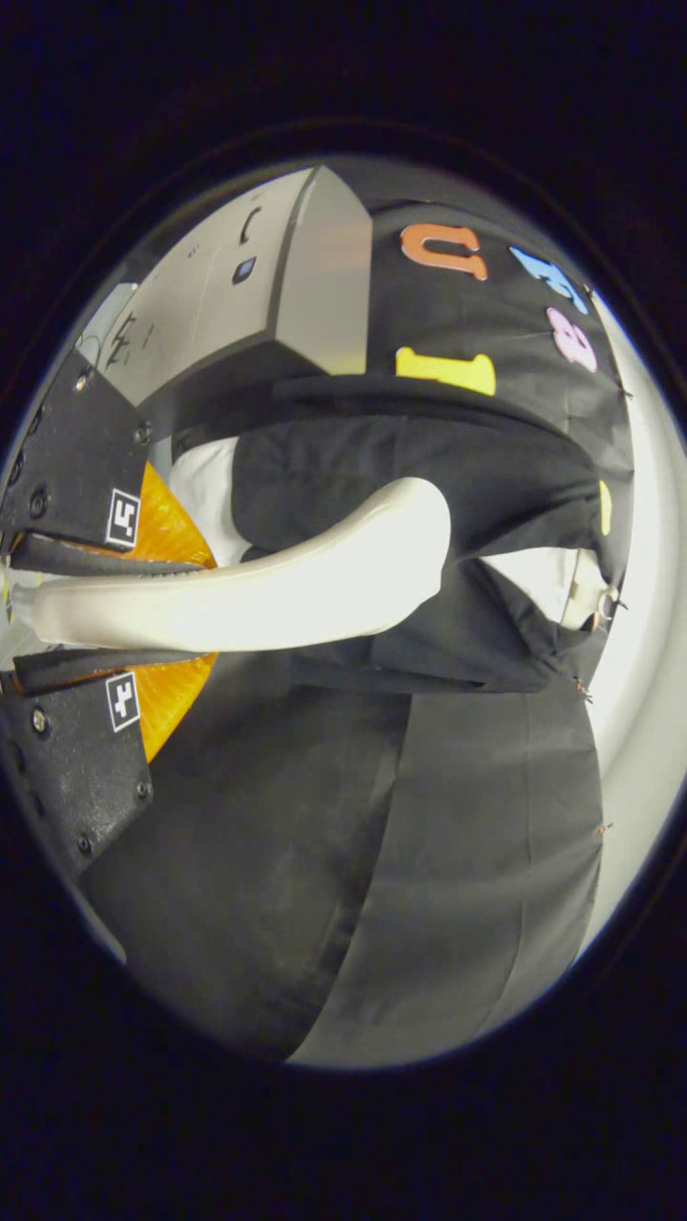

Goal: Iron the clothes twice with a garment steamer, once on the left side and once on the right side.

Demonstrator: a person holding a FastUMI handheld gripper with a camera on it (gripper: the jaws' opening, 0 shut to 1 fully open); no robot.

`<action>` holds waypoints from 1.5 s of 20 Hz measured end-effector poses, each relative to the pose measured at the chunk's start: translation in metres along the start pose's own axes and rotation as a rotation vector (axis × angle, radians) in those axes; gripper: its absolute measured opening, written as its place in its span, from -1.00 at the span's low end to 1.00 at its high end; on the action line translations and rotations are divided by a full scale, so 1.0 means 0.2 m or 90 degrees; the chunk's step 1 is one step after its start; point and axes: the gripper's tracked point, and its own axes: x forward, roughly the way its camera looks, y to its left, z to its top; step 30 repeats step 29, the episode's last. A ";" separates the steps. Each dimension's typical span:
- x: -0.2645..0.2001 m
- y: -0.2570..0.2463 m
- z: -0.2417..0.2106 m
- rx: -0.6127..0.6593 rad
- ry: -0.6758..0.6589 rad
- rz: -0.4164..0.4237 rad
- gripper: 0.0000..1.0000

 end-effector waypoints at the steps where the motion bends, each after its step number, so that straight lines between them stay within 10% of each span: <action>1: -0.05 -0.02 0.04 -0.003 -0.019 0.020 -0.31; 17: -0.69 -0.16 0.24 -0.037 -0.164 0.200 -0.31; 30: -0.77 -0.06 0.04 -0.034 -0.114 0.140 -0.31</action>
